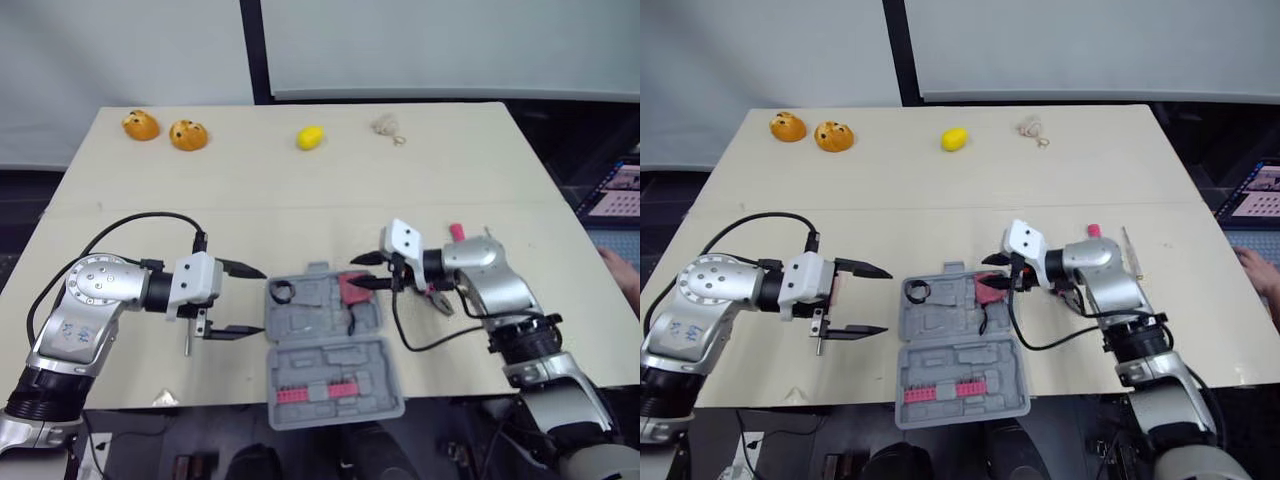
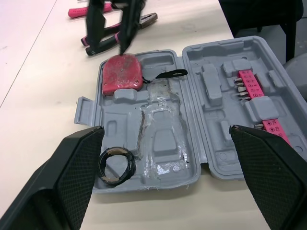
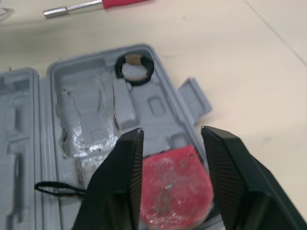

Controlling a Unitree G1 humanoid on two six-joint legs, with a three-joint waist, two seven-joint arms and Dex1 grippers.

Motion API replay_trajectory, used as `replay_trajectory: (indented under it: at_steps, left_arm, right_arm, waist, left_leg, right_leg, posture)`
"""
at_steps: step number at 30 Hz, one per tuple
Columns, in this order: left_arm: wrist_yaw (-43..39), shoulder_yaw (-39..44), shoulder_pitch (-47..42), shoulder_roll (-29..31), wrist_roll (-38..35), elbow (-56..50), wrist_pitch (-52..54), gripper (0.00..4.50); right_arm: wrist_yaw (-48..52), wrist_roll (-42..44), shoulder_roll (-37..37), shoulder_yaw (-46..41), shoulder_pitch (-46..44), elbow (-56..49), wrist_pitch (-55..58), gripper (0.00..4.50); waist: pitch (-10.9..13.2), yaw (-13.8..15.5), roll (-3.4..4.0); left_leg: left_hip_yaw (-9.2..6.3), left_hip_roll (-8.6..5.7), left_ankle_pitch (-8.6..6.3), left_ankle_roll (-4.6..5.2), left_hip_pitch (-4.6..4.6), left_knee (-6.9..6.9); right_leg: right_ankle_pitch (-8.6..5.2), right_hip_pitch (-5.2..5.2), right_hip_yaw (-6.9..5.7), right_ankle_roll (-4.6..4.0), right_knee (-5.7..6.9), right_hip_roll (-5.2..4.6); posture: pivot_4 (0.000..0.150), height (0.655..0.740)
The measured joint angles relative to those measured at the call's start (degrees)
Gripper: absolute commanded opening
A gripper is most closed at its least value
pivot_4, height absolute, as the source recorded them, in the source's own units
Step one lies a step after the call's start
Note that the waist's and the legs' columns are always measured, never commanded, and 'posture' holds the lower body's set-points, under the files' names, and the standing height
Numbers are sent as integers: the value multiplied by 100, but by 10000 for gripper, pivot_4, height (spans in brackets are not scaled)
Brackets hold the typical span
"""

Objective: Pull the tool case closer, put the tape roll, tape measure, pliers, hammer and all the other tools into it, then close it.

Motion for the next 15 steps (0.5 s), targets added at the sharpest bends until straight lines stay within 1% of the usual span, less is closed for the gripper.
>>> replay_trajectory:
  at_steps: [7,15]
  left_arm:
    - [18,0,-11,0,0,-1,12,45000]
    - [19,-1,-56,0,3,6,18,45000]
  right_arm:
    - [-161,-18,11,1,23,450,-593,22748]
    - [-470,-175,35,29,23,882,-866,22748]
  waist:
    - [1,-14,1]
    - [1,0,1]
  left_leg:
    - [0,2,2,-3,6,-1]
    - [0,2,2,-3,7,1]
  right_leg:
    - [-1,0,0,-1,9,1]
    - [-1,1,1,-1,9,0]
  posture:
    - [1500,7400]
    - [1500,7400]
